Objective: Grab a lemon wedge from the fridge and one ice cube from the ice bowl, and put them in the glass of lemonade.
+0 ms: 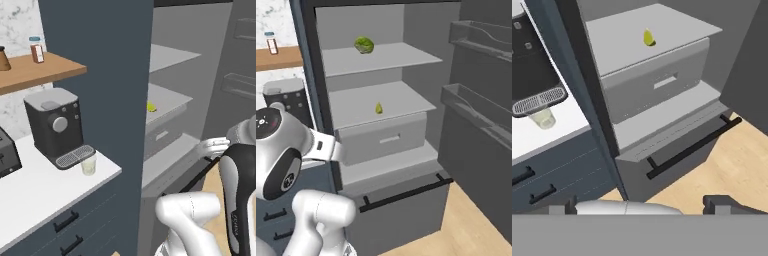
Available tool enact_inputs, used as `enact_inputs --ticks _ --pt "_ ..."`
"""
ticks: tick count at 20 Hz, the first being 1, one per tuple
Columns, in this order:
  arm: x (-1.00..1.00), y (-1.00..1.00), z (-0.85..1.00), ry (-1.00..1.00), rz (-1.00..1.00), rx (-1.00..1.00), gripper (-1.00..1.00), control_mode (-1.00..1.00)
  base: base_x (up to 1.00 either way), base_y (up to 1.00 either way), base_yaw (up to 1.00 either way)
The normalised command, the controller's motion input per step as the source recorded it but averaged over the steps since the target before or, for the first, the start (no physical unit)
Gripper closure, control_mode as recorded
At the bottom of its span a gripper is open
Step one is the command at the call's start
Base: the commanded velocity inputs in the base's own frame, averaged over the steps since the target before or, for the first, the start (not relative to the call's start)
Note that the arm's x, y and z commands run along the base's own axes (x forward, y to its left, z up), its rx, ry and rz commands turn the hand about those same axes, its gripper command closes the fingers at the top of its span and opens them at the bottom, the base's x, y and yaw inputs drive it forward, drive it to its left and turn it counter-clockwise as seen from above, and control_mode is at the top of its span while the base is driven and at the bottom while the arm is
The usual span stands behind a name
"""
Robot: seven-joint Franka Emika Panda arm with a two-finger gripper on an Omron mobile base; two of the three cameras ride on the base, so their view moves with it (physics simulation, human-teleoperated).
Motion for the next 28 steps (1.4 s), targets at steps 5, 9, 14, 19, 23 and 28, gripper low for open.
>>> enact_inputs --ticks 5,9,14,19,23,28 --pt "0.0 0.0 0.0 0.0 0.0 0.0 -1.0 1.0 0.22 -0.52 0.32" --pt "0.0 0.0 0.0 0.0 0.0 0.0 -1.0 1.0 0.01 -0.67 0.43" --pt "0.0 0.0 0.0 0.0 0.0 0.0 -1.0 1.0 0.03 -0.89 0.39" --pt "0.0 0.0 0.0 0.0 0.0 0.0 -1.0 1.0 0.42 -0.62 0.26" --pt "0.0 0.0 0.0 0.0 0.0 0.0 -1.0 1.0 0.63 -0.11 0.18" --pt "0.0 0.0 0.0 0.0 0.0 0.0 -1.0 1.0 0.26 0.0 0.25"
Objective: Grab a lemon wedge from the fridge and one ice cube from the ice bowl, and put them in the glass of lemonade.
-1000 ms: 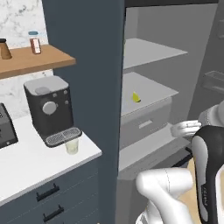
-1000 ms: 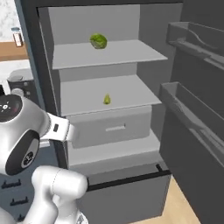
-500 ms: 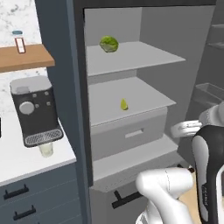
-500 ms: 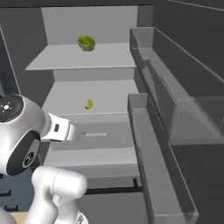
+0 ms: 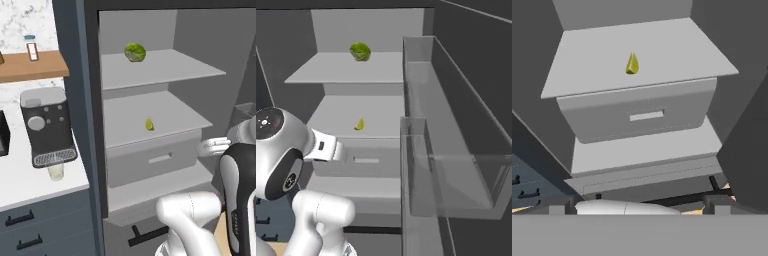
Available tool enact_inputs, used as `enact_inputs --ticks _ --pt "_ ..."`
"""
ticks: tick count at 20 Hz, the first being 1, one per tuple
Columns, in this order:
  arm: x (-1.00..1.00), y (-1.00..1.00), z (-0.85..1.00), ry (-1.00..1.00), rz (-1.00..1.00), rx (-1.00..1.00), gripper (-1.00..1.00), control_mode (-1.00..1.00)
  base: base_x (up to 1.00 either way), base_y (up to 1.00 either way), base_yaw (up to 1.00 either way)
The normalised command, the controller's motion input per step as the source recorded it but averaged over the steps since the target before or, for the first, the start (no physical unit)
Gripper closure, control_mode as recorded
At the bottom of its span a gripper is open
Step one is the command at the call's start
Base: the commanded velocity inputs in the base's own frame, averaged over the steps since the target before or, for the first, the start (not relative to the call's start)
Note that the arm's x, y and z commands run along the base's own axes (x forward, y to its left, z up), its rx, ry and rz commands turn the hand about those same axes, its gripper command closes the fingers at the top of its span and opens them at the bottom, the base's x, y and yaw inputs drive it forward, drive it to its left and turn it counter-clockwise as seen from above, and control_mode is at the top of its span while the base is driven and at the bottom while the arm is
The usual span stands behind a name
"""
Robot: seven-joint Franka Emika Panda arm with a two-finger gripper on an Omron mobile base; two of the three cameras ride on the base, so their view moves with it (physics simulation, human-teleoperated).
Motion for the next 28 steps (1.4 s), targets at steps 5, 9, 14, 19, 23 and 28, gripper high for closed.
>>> enact_inputs --ticks 5,9,14,19,23,28 --pt "0.0 0.0 0.0 0.0 0.0 0.0 -1.0 1.0 0.36 -0.01 0.24" --pt "0.21 0.0 0.0 0.0 0.07 0.0 -1.0 -1.0 0.2 -0.02 0.08" --pt "0.6 0.07 0.0 0.0 0.05 -0.02 -1.0 -1.0 0.0 0.0 0.0" --pt "0.73 0.07 0.0 -0.01 -0.07 -0.01 -1.0 -1.0 0.0 0.0 0.0" --pt "0.69 0.3 -0.08 0.0 -0.12 0.0 -1.0 -1.0 0.0 0.0 0.0" --pt "0.72 0.09 -0.49 0.0 -0.17 0.11 -1.0 -1.0 0.0 0.0 0.0"
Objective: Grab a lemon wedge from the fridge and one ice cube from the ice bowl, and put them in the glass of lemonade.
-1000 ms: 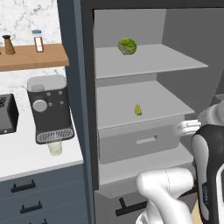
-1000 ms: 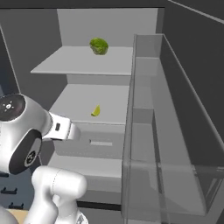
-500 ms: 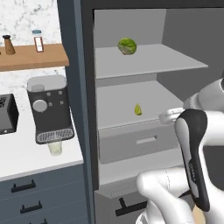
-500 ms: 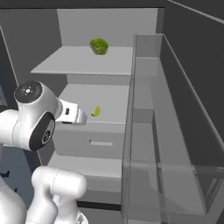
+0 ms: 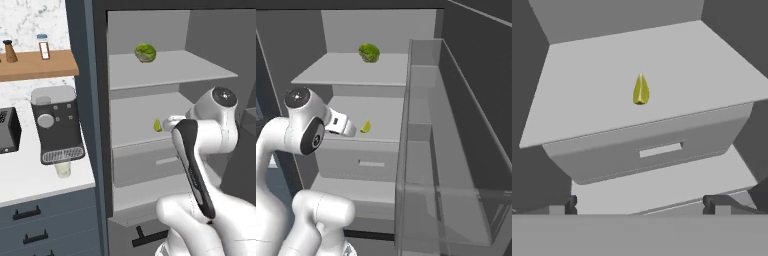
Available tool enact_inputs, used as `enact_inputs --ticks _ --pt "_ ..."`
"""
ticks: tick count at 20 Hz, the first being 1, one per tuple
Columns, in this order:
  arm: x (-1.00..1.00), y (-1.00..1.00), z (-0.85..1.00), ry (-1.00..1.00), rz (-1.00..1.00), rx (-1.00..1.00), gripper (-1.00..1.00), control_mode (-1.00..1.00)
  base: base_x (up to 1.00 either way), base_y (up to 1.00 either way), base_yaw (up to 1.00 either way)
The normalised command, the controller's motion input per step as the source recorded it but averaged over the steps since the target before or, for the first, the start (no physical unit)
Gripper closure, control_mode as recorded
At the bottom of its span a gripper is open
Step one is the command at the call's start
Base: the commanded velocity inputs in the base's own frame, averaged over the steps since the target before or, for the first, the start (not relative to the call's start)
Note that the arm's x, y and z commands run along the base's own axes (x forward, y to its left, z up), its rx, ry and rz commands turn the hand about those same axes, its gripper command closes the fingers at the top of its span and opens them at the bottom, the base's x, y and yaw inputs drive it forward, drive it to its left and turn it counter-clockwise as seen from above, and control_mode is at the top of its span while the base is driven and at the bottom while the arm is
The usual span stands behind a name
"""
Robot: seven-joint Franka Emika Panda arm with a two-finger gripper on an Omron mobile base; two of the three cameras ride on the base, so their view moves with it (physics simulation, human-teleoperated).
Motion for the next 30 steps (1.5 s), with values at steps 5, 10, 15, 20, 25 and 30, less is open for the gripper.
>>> enact_inputs --ticks 5,10,15,20,25,30 --pt "0.62 0.0 -0.3 0.04 -0.14 0.09 -1.0 -1.0 0.0 0.0 0.0" --pt "0.44 0.0 0.0 0.08 0.01 -0.04 -1.0 -1.0 0.0 0.0 0.0" --pt "0.29 -0.04 -0.11 0.0 0.06 -0.03 -1.0 -1.0 0.0 0.0 0.0" --pt "0.21 -0.15 -0.17 0.0 0.09 0.0 -1.0 -1.0 0.0 0.0 0.0" --pt "0.16 -0.02 -0.02 0.0 0.1 -0.05 -1.0 -1.0 0.0 0.0 0.0" --pt "0.19 -0.04 -0.3 0.0 0.05 -0.03 -1.0 -1.0 0.0 0.0 0.0"
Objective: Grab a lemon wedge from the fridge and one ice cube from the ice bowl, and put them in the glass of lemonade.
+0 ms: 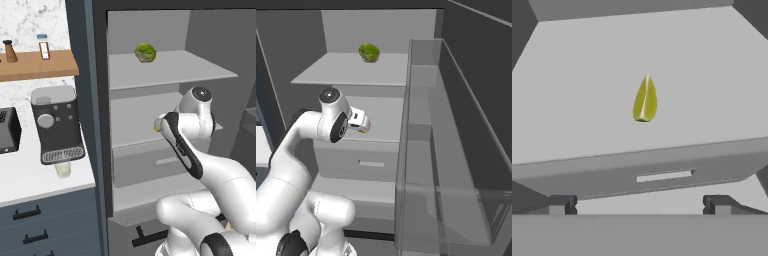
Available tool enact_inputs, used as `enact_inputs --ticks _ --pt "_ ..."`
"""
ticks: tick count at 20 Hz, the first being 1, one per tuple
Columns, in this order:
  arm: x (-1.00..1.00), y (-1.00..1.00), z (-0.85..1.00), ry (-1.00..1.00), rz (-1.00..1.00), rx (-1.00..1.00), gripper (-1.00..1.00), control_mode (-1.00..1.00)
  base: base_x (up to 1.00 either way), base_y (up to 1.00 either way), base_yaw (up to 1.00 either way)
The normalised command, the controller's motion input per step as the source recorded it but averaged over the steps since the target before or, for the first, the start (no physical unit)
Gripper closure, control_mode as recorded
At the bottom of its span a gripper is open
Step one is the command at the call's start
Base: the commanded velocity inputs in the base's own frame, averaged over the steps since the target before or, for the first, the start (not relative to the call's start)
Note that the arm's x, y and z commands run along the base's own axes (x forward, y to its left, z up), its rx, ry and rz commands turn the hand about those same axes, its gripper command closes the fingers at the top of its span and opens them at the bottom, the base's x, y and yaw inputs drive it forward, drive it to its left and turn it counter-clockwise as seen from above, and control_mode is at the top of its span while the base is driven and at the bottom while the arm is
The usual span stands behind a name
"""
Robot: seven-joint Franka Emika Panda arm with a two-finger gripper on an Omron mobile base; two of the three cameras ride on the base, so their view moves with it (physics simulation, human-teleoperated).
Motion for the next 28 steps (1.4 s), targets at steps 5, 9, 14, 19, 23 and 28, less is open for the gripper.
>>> enact_inputs --ticks 5,9,14,19,23,28 --pt "0.16 -0.03 -0.49 0.0 0.01 0.0 -1.0 -1.0 0.0 0.0 0.0" --pt "0.19 -0.01 -0.16 0.0 0.0 0.0 -1.0 -1.0 0.0 0.0 0.0" --pt "0.37 0.0 0.07 0.0 0.0 0.0 -1.0 -1.0 0.0 0.0 0.0" --pt "0.43 0.01 0.0 0.01 0.0 0.0 -1.0 -1.0 0.0 0.0 0.0" --pt "0.55 0.0 0.0 0.02 0.0 0.0 -1.0 -1.0 0.0 0.0 0.0" --pt "0.34 0.0 -0.2 0.05 0.0 0.0 -1.0 -1.0 0.0 0.0 0.0"
